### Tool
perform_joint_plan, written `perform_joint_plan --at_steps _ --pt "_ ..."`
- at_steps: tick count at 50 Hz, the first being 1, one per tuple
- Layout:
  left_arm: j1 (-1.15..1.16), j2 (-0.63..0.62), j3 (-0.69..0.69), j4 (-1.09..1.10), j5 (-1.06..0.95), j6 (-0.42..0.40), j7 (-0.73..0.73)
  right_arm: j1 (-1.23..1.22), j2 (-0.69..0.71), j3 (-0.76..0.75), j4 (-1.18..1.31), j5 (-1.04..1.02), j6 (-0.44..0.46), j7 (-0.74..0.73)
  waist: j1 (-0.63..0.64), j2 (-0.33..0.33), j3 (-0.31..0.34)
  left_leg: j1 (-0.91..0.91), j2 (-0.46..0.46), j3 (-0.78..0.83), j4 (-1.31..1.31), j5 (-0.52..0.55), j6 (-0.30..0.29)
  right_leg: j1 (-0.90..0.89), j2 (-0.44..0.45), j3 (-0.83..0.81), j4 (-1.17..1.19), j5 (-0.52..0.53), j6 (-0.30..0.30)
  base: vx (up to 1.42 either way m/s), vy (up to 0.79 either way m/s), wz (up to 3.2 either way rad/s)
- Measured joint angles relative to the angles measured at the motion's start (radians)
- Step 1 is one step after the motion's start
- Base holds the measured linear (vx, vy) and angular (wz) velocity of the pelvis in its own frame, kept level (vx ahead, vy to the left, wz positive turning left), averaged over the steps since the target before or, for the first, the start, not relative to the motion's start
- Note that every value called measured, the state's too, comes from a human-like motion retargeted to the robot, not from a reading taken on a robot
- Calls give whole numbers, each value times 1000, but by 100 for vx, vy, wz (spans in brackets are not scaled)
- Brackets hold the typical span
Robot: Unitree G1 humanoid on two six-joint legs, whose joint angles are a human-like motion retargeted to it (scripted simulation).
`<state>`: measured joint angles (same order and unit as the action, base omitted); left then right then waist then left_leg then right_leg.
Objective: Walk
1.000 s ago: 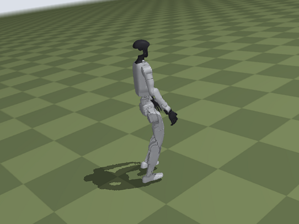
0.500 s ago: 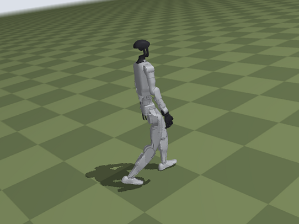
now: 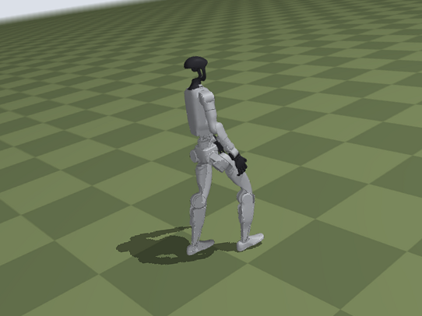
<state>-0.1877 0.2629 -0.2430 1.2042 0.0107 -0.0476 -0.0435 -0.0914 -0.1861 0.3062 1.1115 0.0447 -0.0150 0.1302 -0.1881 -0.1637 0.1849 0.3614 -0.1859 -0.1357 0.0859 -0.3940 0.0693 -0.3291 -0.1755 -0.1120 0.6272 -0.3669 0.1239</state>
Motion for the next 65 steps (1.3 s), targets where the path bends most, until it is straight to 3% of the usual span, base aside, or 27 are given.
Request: perform_joint_plan --at_steps 6,11,15,21,24,28,35,42,45,50,55,58,62,65 --pt "4 -17 -29 -14 42 -9 -19 17 20 -3 24 -9 9 5 -14 18 5 82 31 -70 36 -60 -9 -34 71 70 -234 64 50 57 -9 38" --pt "56 -41 -42 7 73 -2 -25 43 22 -7 57 -22 15 -1 -14 36 -2 138 59 -110 151 -86 -22 -39 111 117 -113 123 45 59 -13 35" --pt "104 -56 -40 55 90 14 -21 47 12 -7 88 -35 17 -9 -22 78 -3 128 94 -152 354 -17 -87 2 168 112 -5 145 10 59 -15 42" --pt "153 -57 -46 95 108 26 -12 38 -26 -5 81 -34 16 -20 -14 197 -17 -95 211 -104 864 137 -201 117 292 49 -73 106 -77 54 -16 30" --pt "164 -49 -50 81 111 24 -7 27 -47 -9 64 -37 12 -33 15 221 -21 -235 270 -29 1051 123 -173 183 317 33 -128 77 -96 52 -18 20" --pt "168 -36 -40 53 105 21 0 -4 -71 -14 51 -48 8 -51 68 228 -24 -427 320 62 1169 -4 -104 277 326 21 -212 42 -101 52 -18 15" --pt "175 -41 -2 43 82 20 5 -82 -88 -33 36 -39 -3 -68 150 198 -18 -683 294 191 937 -103 -77 430 293 26 -322 -33 -99 53 -14 1" --pt "194 -66 -3 85 86 30 -9 -134 -84 -21 24 -39 -15 -75 172 145 -35 -742 175 209 330 41 -120 539 239 10 -358 -107 -92 54 -4 11" --pt "206 -72 -7 103 92 34 -16 -135 -76 -10 23 -41 -17 -73 180 132 -52 -757 152 192 223 70 -119 561 235 9 -319 -136 -93 57 0 6" --pt "224 -77 -12 133 88 45 -12 -97 -50 1 37 -42 -18 -77 196 76 -91 -764 96 178 324 141 -85 565 170 5 -138 -139 -78 63 1 -5" --pt "209 -54 -10 143 65 52 -30 -62 -15 -5 75 -47 -9 -48 199 -35 -109 -700 -12 187 393 126 -7 451 57 65 265 70 4 63 2 1" --pt "185 -31 -15 120 70 54 -40 -60 -4 -4 85 -53 -4 -22 174 -75 -111 -611 -56 171 337 107 27 338 -6 81 491 175 1 63 4 15" --pt "135 -2 -26 92 85 59 -35 -58 -4 1 73 -49 -7 -11 124 -76 -99 -460 -66 127 240 85 35 194 -59 62 639 106 -64 64 4 21" --pt "87 14 -28 78 90 56 -20 -50 -9 6 50 -35 -14 -16 79 -58 -86 -338 -54 86 145 80 22 97 -68 30 614 21 -95 65 3 28"
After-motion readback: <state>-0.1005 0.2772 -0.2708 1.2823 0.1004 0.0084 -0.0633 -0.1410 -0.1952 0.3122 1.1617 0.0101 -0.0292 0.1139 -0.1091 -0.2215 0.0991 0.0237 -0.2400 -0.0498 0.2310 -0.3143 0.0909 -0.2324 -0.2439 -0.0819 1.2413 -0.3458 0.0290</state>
